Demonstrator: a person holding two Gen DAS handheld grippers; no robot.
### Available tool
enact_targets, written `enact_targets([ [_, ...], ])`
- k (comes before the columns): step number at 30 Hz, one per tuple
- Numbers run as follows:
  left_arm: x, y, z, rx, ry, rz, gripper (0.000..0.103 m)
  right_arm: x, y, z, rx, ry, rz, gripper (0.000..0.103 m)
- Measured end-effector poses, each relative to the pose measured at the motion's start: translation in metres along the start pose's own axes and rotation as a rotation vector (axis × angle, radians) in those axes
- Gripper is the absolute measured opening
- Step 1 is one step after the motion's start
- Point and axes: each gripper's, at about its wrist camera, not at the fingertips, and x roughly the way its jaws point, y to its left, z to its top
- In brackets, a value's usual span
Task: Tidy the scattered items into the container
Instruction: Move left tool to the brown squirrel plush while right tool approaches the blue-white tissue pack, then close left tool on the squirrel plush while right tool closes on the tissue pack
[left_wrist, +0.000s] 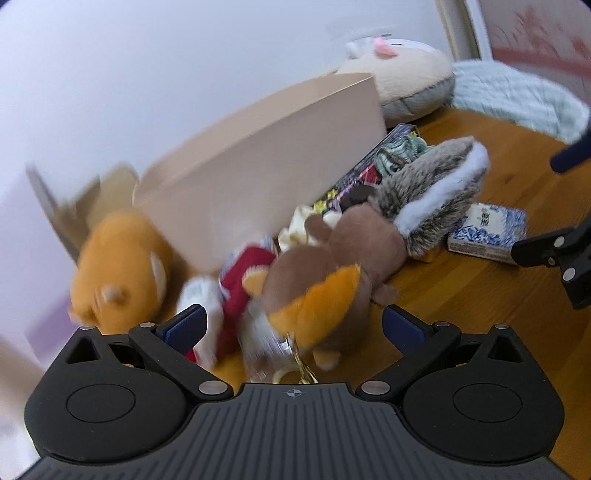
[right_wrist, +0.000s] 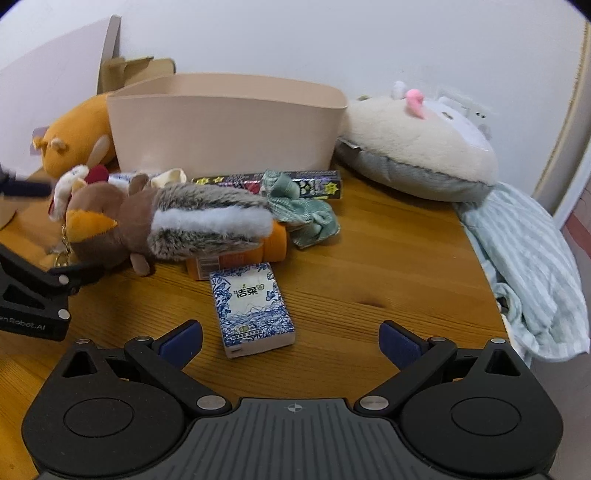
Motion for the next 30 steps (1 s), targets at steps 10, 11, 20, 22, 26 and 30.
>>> enact_targets([
  [10, 0.009, -0.030, 0.010, 0.245, -0.069, 0.021, 0.092, 0.024, -0.007, 0.005, 0.018, 0.028, 0.049, 0.103],
  [11, 0.011, -0.032, 0.010, 0.268, -0.065, 0.018, 0.084, 0.026, -0.007, 0.006, 0.017, 0.029, 0.050, 0.103],
  [20, 0.028, -0.040, 0.017, 0.386, -0.028, -0.012, 0.079, 0.038, -0.006, 0.006, 0.021, 0.044, 0.071, 0.095],
  [22, 0.029, -0.040, 0.019, 0.385, -0.020, -0.038, 0.069, 0.040, -0.009, 0.005, 0.043, 0.036, 0.094, 0.091],
  [26, 0.028, -0.041, 0.020, 0.388, -0.009, -0.049, 0.062, 0.038, -0.012, 0.005, 0.055, 0.008, 0.120, 0.068],
  [30, 0.026, -0.035, 0.020, 0.362, 0.000, -0.070, 0.057, 0.034, -0.012, 0.005, 0.059, -0.004, 0.129, 0.043],
])
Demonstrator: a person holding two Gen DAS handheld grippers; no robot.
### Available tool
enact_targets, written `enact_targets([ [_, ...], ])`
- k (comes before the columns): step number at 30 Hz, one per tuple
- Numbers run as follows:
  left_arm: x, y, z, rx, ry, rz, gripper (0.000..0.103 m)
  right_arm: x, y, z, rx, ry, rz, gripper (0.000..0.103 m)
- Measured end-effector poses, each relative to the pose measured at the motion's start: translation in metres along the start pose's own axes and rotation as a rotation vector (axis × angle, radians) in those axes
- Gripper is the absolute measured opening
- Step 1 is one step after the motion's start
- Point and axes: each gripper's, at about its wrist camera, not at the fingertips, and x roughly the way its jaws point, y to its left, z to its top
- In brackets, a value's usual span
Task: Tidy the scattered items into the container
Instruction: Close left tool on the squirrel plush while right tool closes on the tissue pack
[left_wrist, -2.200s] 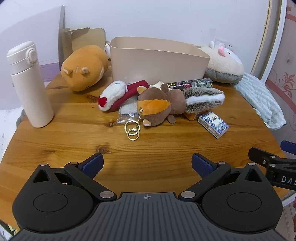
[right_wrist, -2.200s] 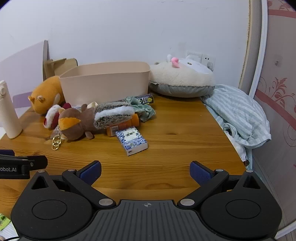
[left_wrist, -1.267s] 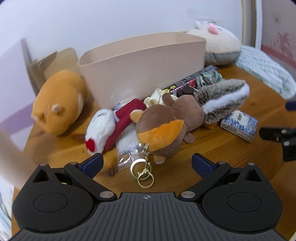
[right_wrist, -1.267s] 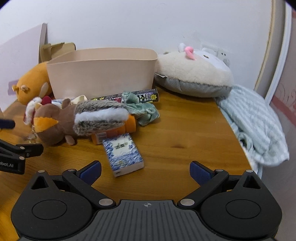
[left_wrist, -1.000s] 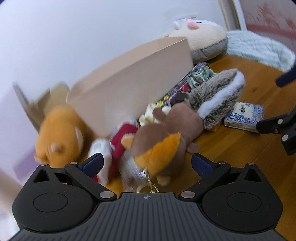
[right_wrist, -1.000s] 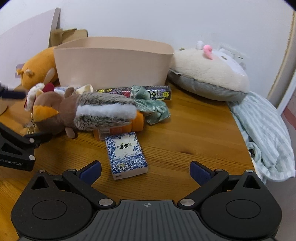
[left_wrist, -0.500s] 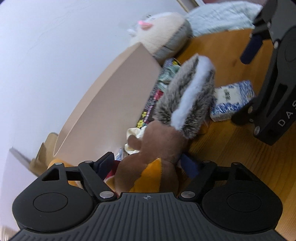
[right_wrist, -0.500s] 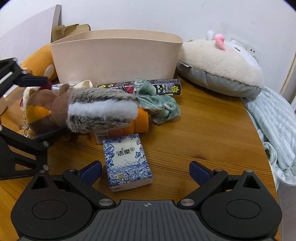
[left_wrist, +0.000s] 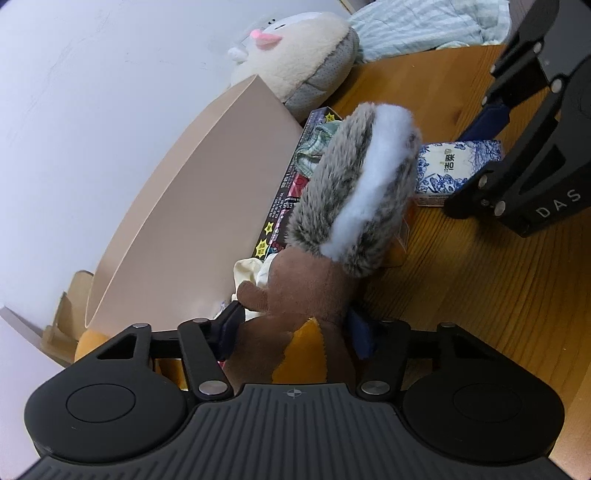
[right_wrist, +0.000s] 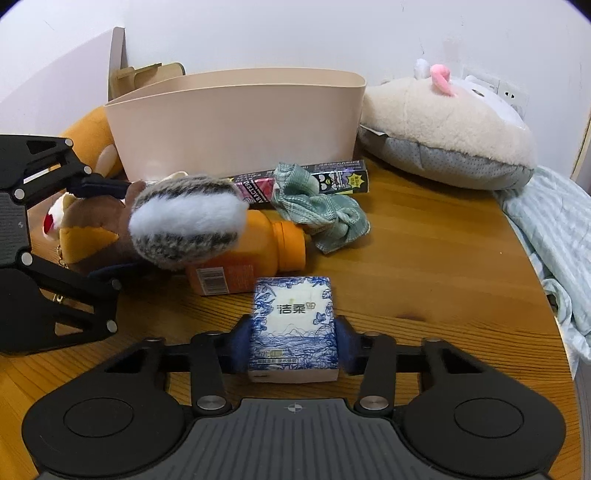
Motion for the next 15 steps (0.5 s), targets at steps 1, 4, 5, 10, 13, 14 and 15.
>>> enact_targets([
  [1, -0.001, 0.000, -0.001, -0.005, 0.001, -0.001, 0.055, 0.000, 0.000, 0.000, -0.001, -0.002, 0.002, 0.043],
  [4, -0.006, -0.002, -0.003, -0.013, -0.003, 0.006, 0.051, -0.002, 0.000, -0.002, 0.008, -0.007, 0.017, 0.042],
  [5, -0.007, -0.002, -0.003, -0.016, -0.004, 0.007, 0.050, -0.004, 0.000, -0.003, 0.014, -0.007, 0.029, 0.042],
  [10, -0.011, 0.007, -0.004, -0.087, 0.002, 0.001, 0.046, -0.010, 0.000, -0.007, 0.034, -0.014, 0.045, 0.042],
  [13, -0.020, 0.012, -0.006, -0.129, -0.012, 0.005, 0.045, -0.017, -0.001, -0.006, 0.039, -0.027, 0.048, 0.042],
  [14, -0.023, 0.014, -0.007, -0.143, -0.018, 0.004, 0.045, -0.021, -0.002, -0.006, 0.041, -0.034, 0.048, 0.042],
  [15, -0.027, 0.016, -0.007, -0.155, -0.023, 0.002, 0.045, -0.024, -0.002, -0.005, 0.042, -0.040, 0.048, 0.042],
])
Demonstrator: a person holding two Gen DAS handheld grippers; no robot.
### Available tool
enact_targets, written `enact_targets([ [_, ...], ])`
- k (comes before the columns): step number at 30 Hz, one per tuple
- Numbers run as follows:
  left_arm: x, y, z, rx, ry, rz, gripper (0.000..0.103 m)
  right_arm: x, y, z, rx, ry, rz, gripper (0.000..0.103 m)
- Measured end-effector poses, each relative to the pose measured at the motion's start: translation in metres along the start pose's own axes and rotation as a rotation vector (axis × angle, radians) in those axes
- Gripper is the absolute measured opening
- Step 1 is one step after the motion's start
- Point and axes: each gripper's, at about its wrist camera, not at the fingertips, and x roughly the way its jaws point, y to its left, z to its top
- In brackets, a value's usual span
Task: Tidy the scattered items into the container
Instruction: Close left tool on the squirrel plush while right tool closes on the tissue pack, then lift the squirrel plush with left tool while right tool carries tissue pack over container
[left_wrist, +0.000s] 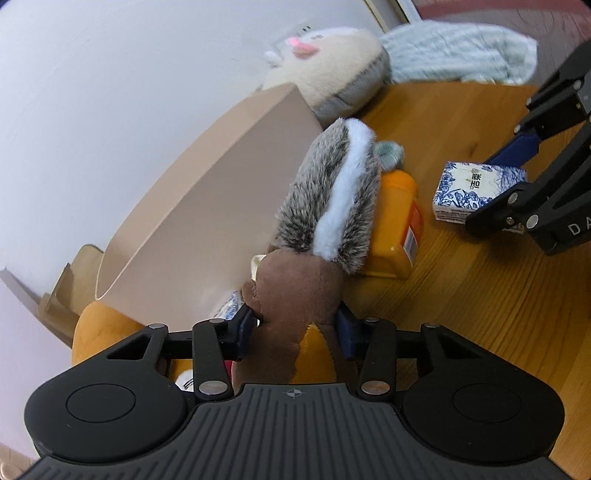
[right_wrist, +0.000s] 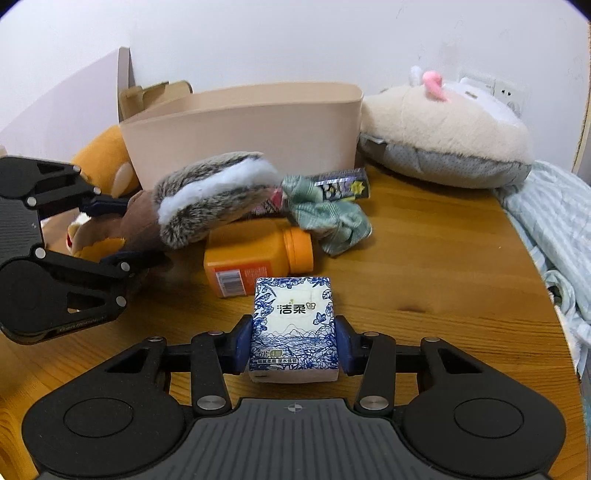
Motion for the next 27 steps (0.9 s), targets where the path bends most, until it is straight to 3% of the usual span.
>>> enact_targets([
  [14, -0.038, 0.048, 0.027, -0.150, -0.103, 0.041, 0.046, -0.035, 0.001, 0.034, -0.009, -0.113, 0.016, 0.042],
  [27, -0.032, 0.107, 0.069, -0.325, -0.188, 0.164, 0.046, -0.036, -0.005, 0.124, -0.044, -0.235, 0.053, 0.042],
])
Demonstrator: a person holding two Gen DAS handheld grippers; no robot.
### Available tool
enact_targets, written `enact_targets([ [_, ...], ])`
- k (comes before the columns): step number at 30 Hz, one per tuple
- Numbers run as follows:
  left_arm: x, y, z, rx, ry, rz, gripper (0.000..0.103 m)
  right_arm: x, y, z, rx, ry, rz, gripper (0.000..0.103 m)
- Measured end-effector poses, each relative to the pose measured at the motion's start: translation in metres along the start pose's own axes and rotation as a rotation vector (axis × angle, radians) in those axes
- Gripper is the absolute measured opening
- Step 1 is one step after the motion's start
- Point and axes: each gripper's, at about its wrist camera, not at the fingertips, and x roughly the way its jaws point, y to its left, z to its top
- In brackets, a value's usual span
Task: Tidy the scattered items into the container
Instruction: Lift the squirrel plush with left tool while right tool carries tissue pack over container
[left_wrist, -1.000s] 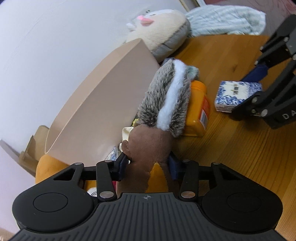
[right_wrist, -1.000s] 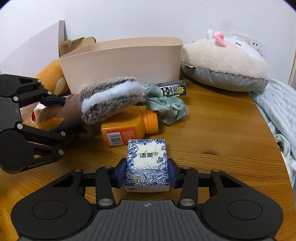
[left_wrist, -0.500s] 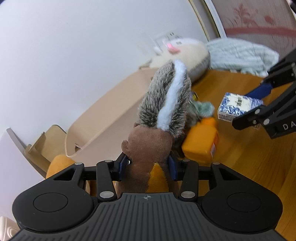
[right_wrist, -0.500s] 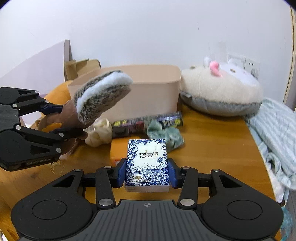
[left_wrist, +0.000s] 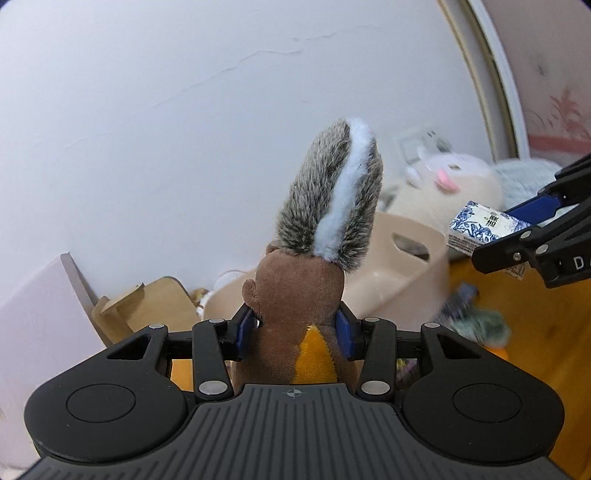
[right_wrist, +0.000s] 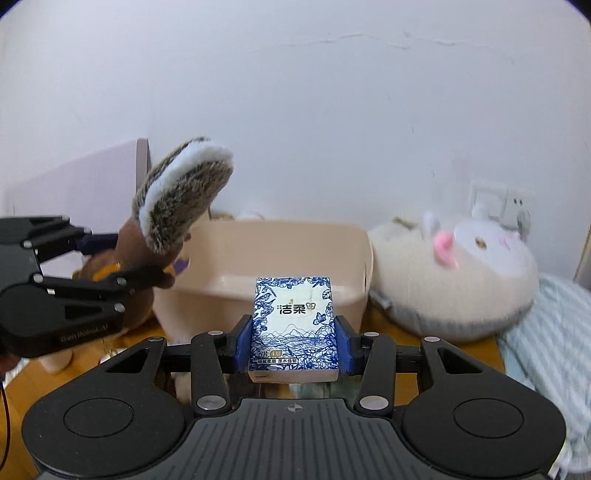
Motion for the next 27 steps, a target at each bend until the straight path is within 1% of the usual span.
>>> enact_targets([
  [4, 0.021, 0.014, 0.012, -0.044, 0.007, 0.011, 0.046, 0.017, 0.001, 0.020, -0.010, -0.011, 0.001, 0.042],
  [8, 0.043, 0.028, 0.028, -0.084, 0.010, 0.047, 0.046, 0.040, 0.002, 0.036, -0.006, -0.008, 0.009, 0.042],
  [14, 0.078, 0.057, 0.048, -0.148, 0.011, 0.111, 0.046, 0.081, 0.000, 0.060, -0.007, -0.006, -0.003, 0.042],
  [17, 0.104, 0.062, 0.059, -0.162, 0.023, 0.128, 0.046, 0.102, -0.002, 0.068, -0.007, 0.009, -0.007, 0.042],
  [22, 0.133, 0.060, 0.052, -0.178, 0.079, 0.116, 0.046, 0.138, -0.006, 0.067, 0.006, 0.081, 0.007, 0.042],
  [27, 0.151, 0.054, 0.032, -0.190, 0.164, 0.065, 0.047, 0.162, -0.005, 0.054, -0.016, 0.157, -0.005, 0.042],
])
